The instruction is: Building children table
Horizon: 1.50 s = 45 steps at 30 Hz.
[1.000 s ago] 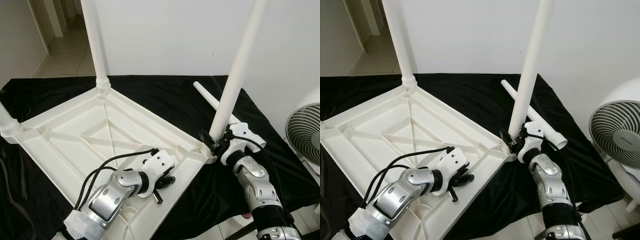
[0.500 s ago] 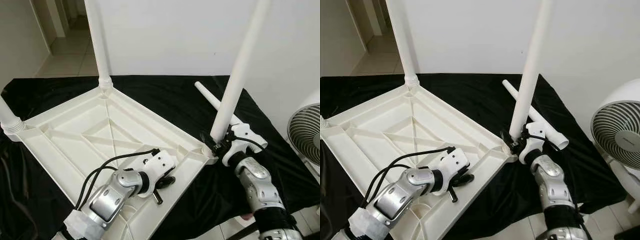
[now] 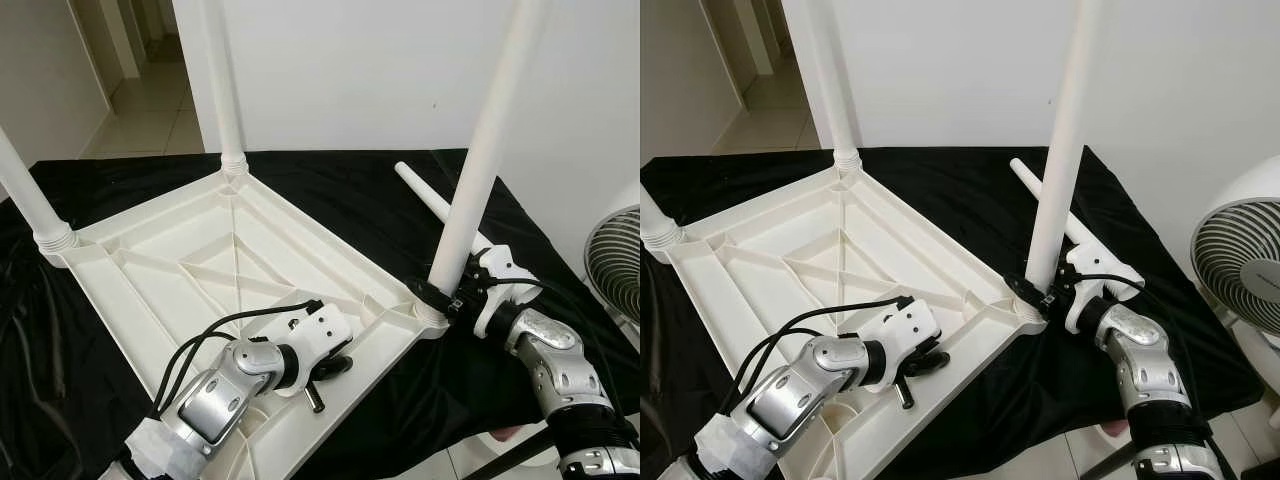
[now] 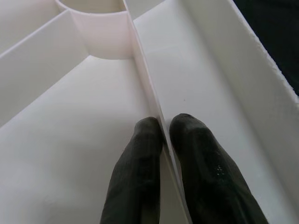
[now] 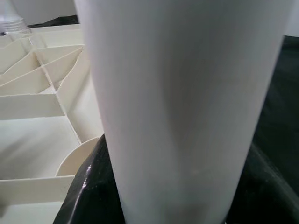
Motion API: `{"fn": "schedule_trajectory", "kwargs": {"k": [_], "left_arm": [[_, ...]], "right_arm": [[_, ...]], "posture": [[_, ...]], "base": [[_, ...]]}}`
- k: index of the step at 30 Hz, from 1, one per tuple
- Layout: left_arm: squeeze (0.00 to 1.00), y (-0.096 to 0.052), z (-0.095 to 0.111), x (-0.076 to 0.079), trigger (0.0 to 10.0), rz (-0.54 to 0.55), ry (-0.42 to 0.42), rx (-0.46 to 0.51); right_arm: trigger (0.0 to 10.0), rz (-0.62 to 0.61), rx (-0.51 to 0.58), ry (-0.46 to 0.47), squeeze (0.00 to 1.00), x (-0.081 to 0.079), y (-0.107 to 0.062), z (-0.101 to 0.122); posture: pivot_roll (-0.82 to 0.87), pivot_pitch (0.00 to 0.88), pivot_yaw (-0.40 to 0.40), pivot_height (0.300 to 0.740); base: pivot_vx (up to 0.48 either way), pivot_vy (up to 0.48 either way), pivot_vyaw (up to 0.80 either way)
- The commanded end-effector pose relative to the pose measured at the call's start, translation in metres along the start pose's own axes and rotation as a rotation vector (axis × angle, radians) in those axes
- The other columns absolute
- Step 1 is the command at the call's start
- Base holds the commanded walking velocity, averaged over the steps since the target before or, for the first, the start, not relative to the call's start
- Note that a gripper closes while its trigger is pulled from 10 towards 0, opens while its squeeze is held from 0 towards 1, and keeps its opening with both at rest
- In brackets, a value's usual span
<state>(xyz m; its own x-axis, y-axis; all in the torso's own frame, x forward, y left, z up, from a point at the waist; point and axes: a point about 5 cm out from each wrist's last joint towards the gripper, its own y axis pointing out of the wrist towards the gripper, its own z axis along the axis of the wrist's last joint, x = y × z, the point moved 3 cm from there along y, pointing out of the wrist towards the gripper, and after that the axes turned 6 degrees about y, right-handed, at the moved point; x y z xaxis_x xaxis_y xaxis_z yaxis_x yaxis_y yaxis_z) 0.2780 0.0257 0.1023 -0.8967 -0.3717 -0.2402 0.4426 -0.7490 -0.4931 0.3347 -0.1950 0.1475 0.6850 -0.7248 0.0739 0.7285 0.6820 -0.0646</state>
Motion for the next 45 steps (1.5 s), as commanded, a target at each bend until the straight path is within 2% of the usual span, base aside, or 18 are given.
{"fn": "schedule_trajectory", "kwargs": {"k": [1,2,4,6,8,12,14,16,17,23,26,31,39,45], "left_arm": [[0.00,-0.014,-0.024,-0.035,10.0,0.188,-0.011,-0.119],[0.00,-0.014,-0.024,-0.035,10.0,0.188,-0.011,-0.119],[0.00,-0.014,-0.023,-0.037,10.0,0.185,-0.009,-0.119],[0.00,-0.014,-0.023,-0.037,10.0,0.183,-0.006,-0.119],[0.00,-0.013,-0.022,-0.037,10.0,0.178,-0.003,-0.117],[0.00,-0.014,-0.022,-0.037,10.0,0.177,-0.002,-0.115],[0.00,-0.014,-0.022,-0.037,10.0,0.177,-0.004,-0.114],[0.00,-0.014,-0.022,-0.037,10.0,0.177,-0.006,-0.115],[0.00,-0.015,-0.022,-0.037,10.0,0.175,-0.008,-0.115],[0.00,-0.015,-0.022,-0.037,10.0,0.173,-0.012,-0.115],[0.00,-0.016,-0.022,-0.038,10.0,0.169,-0.008,-0.115],[0.00,-0.017,-0.022,-0.038,10.0,0.167,-0.006,-0.115],[0.00,-0.018,-0.022,-0.039,10.0,0.164,-0.001,-0.118],[0.00,-0.020,-0.022,-0.039,10.0,0.165,0.001,-0.121]], "right_arm": [[10.0,0.175,-0.095,0.016,0.00,-0.023,-0.002,-0.022],[10.0,0.175,-0.095,0.016,0.00,-0.023,-0.002,-0.022],[10.0,0.218,-0.108,0.032,0.00,-0.009,-0.011,-0.017],[10.0,0.233,-0.108,0.028,0.00,-0.007,-0.012,-0.013],[10.0,0.306,-0.097,-0.014,0.00,-0.008,-0.013,-0.003],[10.0,0.311,-0.119,-0.072,0.00,-0.005,-0.012,0.002],[10.0,0.287,-0.084,-0.111,0.00,-0.002,-0.008,0.012],[10.0,0.278,-0.063,-0.107,0.00,0.000,-0.006,0.018],[10.0,0.294,-0.045,-0.164,0.00,-0.001,-0.005,0.026],[10.0,0.346,-0.055,-0.177,0.00,-0.005,-0.006,0.029],[10.0,0.464,-0.025,-0.026,0.00,-0.014,-0.014,0.032],[10.0,0.524,-0.037,-0.007,0.00,-0.023,-0.015,0.028],[10.0,0.545,-0.057,-0.018,0.00,-0.026,-0.015,0.024],[10.0,0.563,-0.041,0.049,0.00,-0.032,-0.013,0.024]], "posture": [[0.02,0.035,0.032,0.740],[0.02,0.035,0.032,0.740],[0.01,0.035,0.045,0.740],[0.01,0.035,0.045,0.740],[0.02,0.040,0.045,0.740],[0.02,0.041,0.047,0.740],[0.02,0.044,0.049,0.740],[0.02,0.044,0.049,0.740],[0.02,0.046,0.053,0.740],[0.02,0.046,0.058,0.740],[0.03,0.048,0.065,0.740],[0.03,0.050,0.073,0.740],[0.03,0.051,0.075,0.740],[0.04,0.050,0.074,0.740]], "base": [[0.000,0.000,0.00],[0.000,0.000,0.00],[0.000,0.000,0.00],[0.000,0.000,0.00],[0.000,0.000,0.00],[0.000,0.000,0.00],[0.000,0.000,0.00],[0.000,0.000,0.00],[0.000,0.000,0.00],[0.000,0.000,0.00],[0.000,0.000,0.00],[0.000,0.000,0.00],[0.000,0.000,0.00],[0.000,0.000,0.00]]}}
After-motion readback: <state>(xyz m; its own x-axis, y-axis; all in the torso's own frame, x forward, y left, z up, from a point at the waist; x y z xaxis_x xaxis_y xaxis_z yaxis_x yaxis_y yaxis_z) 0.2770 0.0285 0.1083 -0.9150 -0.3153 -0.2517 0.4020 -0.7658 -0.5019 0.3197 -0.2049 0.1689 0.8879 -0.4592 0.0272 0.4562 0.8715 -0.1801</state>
